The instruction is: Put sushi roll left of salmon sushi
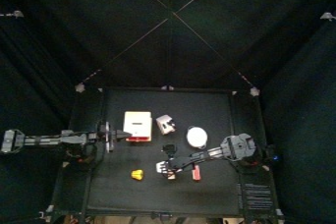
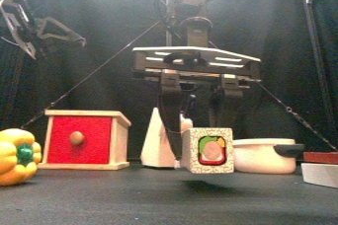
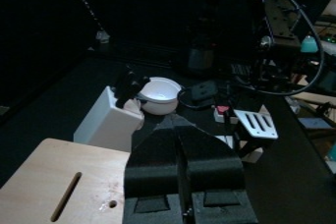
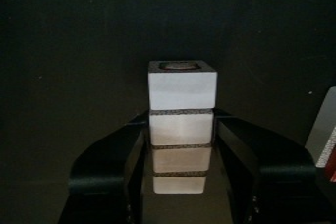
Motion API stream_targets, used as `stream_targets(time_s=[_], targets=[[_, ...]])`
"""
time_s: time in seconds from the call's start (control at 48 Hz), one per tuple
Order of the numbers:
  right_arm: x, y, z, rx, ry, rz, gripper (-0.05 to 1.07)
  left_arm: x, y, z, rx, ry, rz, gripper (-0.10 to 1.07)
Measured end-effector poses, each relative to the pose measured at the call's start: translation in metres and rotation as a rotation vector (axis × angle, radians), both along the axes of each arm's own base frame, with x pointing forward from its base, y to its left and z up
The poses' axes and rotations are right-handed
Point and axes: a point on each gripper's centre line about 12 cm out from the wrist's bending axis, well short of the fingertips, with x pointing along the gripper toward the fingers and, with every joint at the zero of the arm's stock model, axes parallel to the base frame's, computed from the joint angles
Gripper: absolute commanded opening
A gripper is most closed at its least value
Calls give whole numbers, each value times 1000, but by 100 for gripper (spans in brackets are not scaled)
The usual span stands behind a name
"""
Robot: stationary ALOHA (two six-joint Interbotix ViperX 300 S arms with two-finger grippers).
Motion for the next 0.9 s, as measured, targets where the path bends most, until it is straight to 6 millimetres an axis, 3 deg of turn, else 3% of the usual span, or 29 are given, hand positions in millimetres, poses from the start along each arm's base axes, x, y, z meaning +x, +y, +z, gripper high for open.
stream_targets(time_s=[0.479, 0.896], targets=[[-2, 0, -5, -3, 15, -2, 94, 0, 0, -1, 1, 2, -1, -3], [-3, -1, -5, -18, 17, 14, 94, 0, 1, 0, 0, 0, 3, -3]])
